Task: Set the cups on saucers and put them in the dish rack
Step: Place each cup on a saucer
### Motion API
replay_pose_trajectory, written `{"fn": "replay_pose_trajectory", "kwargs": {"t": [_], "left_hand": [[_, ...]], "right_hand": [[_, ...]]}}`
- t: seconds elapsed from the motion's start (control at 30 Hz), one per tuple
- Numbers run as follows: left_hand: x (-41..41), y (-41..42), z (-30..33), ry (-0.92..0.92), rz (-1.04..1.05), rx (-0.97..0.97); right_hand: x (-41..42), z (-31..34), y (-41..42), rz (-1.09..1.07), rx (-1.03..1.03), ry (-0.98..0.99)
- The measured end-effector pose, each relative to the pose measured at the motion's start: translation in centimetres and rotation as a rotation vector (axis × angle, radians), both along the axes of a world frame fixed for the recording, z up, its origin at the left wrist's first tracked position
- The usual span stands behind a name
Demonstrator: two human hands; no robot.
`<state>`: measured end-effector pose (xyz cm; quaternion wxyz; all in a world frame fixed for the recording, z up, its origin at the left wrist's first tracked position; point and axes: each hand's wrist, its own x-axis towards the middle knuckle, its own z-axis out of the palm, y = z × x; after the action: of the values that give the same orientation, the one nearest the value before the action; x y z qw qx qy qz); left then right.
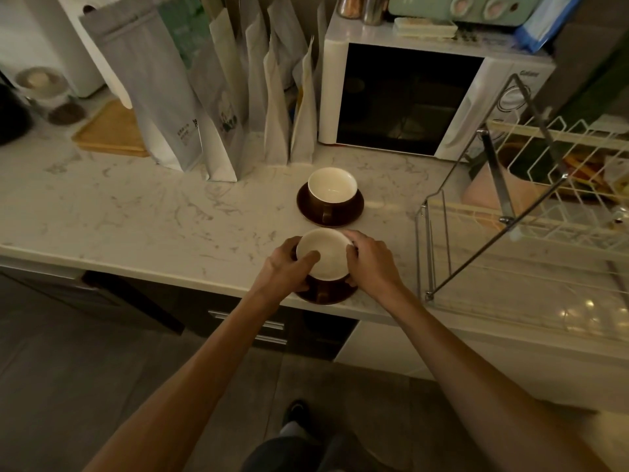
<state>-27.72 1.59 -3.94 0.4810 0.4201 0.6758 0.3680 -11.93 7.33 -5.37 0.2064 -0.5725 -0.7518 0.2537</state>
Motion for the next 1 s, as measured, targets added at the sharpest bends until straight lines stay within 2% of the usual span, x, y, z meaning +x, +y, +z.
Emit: {"fn": "replay_pose_trajectory", "kwargs": {"t": [0.7,0.87,1.0], "left_hand": [[-0.4,-0.3,-1.0,0.008,-0.02,-0.006],[-0.6,-0.4,-1.1,0.066,-0.03,0.014],[-0.9,-0.3,-1.2,0.188,-0.048,0.034]], "right_hand": [[-0.1,0.1,0.7,0.037,-0.033,-0.079],[0.3,0.2,0.6,0.069,-0.022,-0.065],[0.3,0.4,0.5,0.066,-0.019,-0.077]]}}
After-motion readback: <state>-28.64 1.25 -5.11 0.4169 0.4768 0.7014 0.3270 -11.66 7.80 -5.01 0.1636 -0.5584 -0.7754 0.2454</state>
